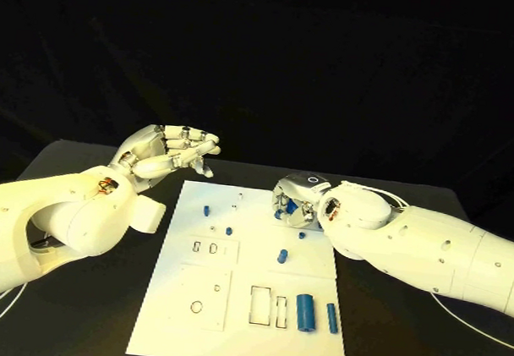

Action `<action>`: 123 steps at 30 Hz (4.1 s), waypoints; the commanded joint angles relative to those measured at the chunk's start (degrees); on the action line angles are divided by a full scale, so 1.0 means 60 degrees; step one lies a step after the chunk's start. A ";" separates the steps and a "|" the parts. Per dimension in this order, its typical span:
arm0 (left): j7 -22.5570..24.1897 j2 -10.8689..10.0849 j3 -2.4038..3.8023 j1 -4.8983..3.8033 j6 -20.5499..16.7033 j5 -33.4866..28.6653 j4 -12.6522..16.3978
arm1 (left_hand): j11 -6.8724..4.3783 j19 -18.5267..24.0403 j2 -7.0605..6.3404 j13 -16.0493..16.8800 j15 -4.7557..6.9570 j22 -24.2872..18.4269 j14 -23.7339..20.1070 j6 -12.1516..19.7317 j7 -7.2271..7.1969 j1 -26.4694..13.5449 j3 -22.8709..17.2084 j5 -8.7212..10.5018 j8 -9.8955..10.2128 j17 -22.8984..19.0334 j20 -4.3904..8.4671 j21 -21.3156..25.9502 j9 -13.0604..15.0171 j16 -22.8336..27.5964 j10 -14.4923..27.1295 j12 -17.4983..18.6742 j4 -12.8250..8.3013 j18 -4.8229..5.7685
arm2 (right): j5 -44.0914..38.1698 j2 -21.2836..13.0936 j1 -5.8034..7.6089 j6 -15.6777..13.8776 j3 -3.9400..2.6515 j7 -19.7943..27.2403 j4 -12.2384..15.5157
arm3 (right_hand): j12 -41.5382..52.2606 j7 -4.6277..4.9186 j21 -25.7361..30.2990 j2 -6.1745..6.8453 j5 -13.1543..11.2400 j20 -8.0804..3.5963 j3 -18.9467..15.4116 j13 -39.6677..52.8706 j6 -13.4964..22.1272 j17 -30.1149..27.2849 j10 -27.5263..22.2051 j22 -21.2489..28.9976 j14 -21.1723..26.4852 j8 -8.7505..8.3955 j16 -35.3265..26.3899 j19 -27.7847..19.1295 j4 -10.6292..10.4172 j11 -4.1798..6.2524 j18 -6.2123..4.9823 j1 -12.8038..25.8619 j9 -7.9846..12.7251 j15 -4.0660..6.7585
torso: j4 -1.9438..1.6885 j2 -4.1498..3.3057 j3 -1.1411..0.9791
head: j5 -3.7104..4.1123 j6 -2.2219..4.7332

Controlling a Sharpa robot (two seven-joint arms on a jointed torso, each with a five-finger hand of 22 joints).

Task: Assemble the parts on the task board

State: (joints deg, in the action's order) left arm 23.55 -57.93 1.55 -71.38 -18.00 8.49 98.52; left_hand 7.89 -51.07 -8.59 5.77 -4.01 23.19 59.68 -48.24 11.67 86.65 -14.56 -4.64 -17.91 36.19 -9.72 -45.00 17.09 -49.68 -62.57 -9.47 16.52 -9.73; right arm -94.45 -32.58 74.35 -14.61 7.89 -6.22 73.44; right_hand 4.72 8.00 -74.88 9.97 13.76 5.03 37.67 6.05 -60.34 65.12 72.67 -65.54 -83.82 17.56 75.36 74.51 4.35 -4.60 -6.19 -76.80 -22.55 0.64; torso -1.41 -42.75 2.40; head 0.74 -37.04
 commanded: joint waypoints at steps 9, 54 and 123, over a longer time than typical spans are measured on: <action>0.0112 0.0026 0.0011 -0.0050 0.0122 0.0004 0.0000 | 0.0007 0.0068 0.0018 0.0009 -0.0005 0.0009 -0.0058 0.0037 0.0002 -0.0088 -0.0064 0.0056 0.0020 0.0005 0.0008 -0.0036 0.0018 -0.0038 0.0093 0.0041 -0.0007 -0.0095 | -0.0278 0.0226 -0.0003 -0.1058 -0.0004 -0.0381 -0.0043 | -0.0135 0.0035 -0.0109 -0.0012 0.0054 0.0055 0.0060 0.0276 0.0202 0.0028 0.0093 -0.0124 -0.0293 0.0005 0.0088 0.0015 0.0009 0.0094 0.0160 0.0075 -0.0092 -0.0007 | -0.0005 -0.0009 0.0004 | -0.0052 0.0035; 0.0099 0.0248 0.0018 -0.0333 0.0198 0.0016 -0.0265 | 0.0020 0.0120 0.0002 0.0017 -0.0019 0.0020 -0.0101 0.0090 0.0015 -0.0094 -0.0066 0.0070 0.0043 -0.0002 -0.0008 -0.0051 0.0025 -0.0036 0.0134 0.0047 -0.0014 -0.0095 | -0.0265 0.1954 -0.0186 -0.2007 -0.0010 -0.0516 -0.1657 | -0.0176 0.0056 -0.0152 0.0073 -0.0084 0.0102 0.0034 0.0279 0.0318 0.0180 -0.0035 -0.0227 -0.0324 -0.0034 0.0223 0.0040 -0.0040 0.0061 0.0173 0.0227 -0.0170 -0.0045 | -0.0256 -0.0230 0.0088 | -0.0122 0.0173; 0.0214 0.0105 0.0011 -0.0395 0.0431 -0.0003 -0.1102 | 0.0053 0.0255 -0.0064 0.0037 -0.0059 0.0031 -0.0221 0.0214 0.0039 -0.0133 -0.0019 0.0102 0.0100 -0.0024 -0.0050 -0.0064 0.0038 -0.0019 0.0243 0.0063 -0.0021 -0.0092 | 0.4406 -0.1636 0.0289 -0.0203 -0.0420 -0.0663 0.0384 | 1.1440 0.0214 0.0258 0.0100 0.0013 0.0181 -0.6640 1.0626 0.2588 0.2579 0.0598 -0.0750 -0.0725 -0.0330 0.1852 0.0581 -0.3504 0.0038 0.0243 -0.1795 -0.1103 -0.0125 | -0.0022 -0.0078 0.0059 | 0.0121 0.0247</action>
State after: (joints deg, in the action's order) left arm 23.83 -57.37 1.56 -73.59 -16.68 8.51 91.90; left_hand 8.09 -49.84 -8.89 5.92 -4.42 23.31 58.85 -47.21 11.85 86.36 -14.72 -4.19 -17.70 36.12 -10.12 -45.20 17.26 -49.68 -61.52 -9.47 16.36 -9.72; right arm -71.75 -42.63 76.04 -19.54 5.41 -9.49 76.03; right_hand 72.54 9.33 -73.17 11.21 13.68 6.09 -2.29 68.94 -45.09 74.95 75.92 -69.81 -84.11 15.50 86.27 77.82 -16.47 -4.33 -5.26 -87.83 -29.14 0.33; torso -1.44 -43.14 2.77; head 1.44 -35.41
